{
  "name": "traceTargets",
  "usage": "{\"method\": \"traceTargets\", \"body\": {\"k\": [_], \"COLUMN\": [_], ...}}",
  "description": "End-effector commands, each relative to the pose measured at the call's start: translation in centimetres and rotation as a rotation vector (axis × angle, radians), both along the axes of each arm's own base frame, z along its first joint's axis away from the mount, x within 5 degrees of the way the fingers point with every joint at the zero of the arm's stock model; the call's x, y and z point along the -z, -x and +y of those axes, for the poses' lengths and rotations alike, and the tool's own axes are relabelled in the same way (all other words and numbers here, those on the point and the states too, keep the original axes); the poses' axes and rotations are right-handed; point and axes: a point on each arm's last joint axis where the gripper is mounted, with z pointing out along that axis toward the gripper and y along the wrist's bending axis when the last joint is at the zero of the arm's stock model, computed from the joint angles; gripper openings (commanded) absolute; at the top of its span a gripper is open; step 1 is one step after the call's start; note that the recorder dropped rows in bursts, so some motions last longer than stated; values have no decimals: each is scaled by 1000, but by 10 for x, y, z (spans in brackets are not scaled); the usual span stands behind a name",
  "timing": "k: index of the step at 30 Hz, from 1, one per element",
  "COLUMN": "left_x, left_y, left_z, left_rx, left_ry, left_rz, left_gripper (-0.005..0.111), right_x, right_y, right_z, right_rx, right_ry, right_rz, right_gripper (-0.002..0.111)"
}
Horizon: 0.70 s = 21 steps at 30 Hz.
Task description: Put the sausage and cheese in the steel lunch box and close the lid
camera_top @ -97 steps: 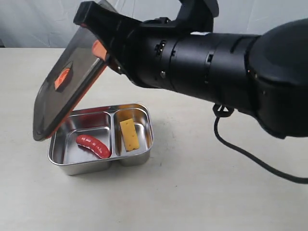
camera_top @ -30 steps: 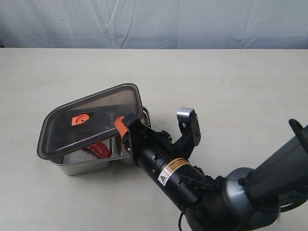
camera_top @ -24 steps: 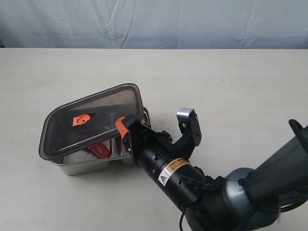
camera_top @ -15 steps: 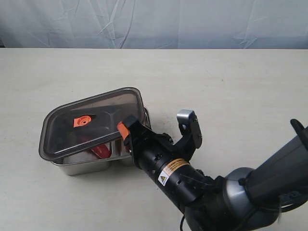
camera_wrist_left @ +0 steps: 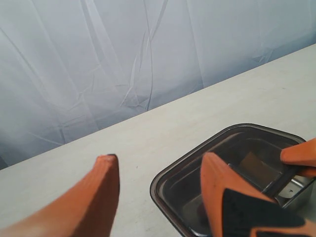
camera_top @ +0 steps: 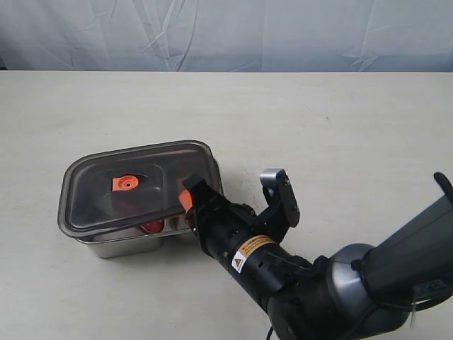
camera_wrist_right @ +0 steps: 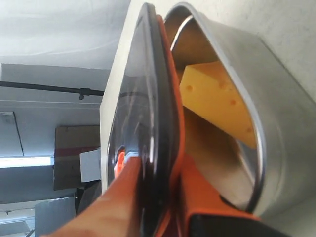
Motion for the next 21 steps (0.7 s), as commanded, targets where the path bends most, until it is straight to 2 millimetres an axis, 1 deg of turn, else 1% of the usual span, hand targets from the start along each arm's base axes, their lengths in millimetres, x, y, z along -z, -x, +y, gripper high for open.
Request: {"method": "traceTargets", "body": {"k": [1,5,21], "left_x": [-3,-3,-3], "left_y": [1,1,1], "left_z": [0,0,0], "left_rx": [5,5,5], "left_ry": [13,13,13], "left_rz": [-21,-21,-21], "left_gripper": [49,49,49], "right_x": [16,18,18], "right_y": [4,5,6], "right_z": [-7,-9,-9], "right_rx": [-18,-6,-14], "right_ry": [143,156,169], "right_rz": [77,102,112], "right_gripper": [-1,-1,-1]}}
